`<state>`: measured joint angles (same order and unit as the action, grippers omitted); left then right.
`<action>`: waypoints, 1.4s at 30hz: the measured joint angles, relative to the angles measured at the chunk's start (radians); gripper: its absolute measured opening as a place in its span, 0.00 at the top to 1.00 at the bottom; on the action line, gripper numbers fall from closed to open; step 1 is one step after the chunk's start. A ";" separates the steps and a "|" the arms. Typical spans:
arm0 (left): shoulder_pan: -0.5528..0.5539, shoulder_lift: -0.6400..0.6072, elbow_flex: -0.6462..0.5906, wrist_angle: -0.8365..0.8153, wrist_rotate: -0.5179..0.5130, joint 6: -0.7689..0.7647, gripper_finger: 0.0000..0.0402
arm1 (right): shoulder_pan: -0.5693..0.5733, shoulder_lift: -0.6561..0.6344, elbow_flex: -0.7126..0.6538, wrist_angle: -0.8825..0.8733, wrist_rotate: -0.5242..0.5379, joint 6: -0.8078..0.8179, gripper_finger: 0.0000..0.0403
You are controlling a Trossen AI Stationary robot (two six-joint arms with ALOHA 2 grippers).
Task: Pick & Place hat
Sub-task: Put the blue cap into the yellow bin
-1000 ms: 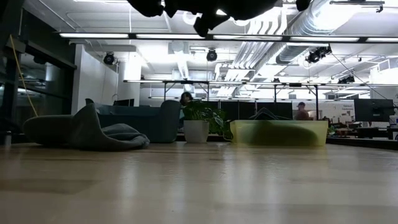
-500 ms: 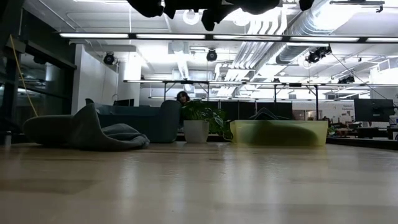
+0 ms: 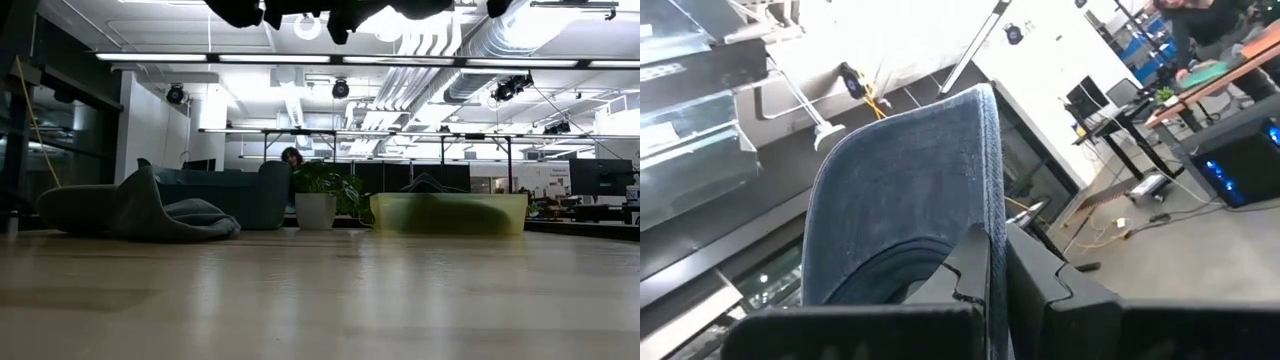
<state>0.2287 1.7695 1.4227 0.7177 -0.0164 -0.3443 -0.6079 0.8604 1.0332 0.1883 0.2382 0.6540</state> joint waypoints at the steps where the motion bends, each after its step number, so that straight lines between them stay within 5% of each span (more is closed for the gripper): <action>1: 0.000 0.000 0.000 0.000 0.000 0.000 0.27 | -0.008 0.000 0.000 0.000 -0.008 0.000 0.99; 23: 0.000 -0.002 0.000 0.036 -0.209 -0.005 0.28 | -0.037 0.003 0.000 -0.064 -0.226 0.022 0.99; 28: 0.000 -0.001 0.000 0.035 -0.257 -0.053 0.45 | -0.037 0.003 0.000 -0.081 -0.242 0.020 0.99; 35: 0.000 -0.002 0.000 0.031 -0.275 -0.143 0.94 | -0.037 0.003 0.000 -0.095 -0.248 0.009 0.99; 42: 0.000 -0.001 0.000 -0.042 -0.274 -0.253 0.98 | -0.037 0.003 0.000 -0.097 -0.249 -0.008 0.99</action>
<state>0.2291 1.7680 1.4223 0.6758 -0.2899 -0.5972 -0.6453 0.8639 1.0332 0.0910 -0.0106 0.6463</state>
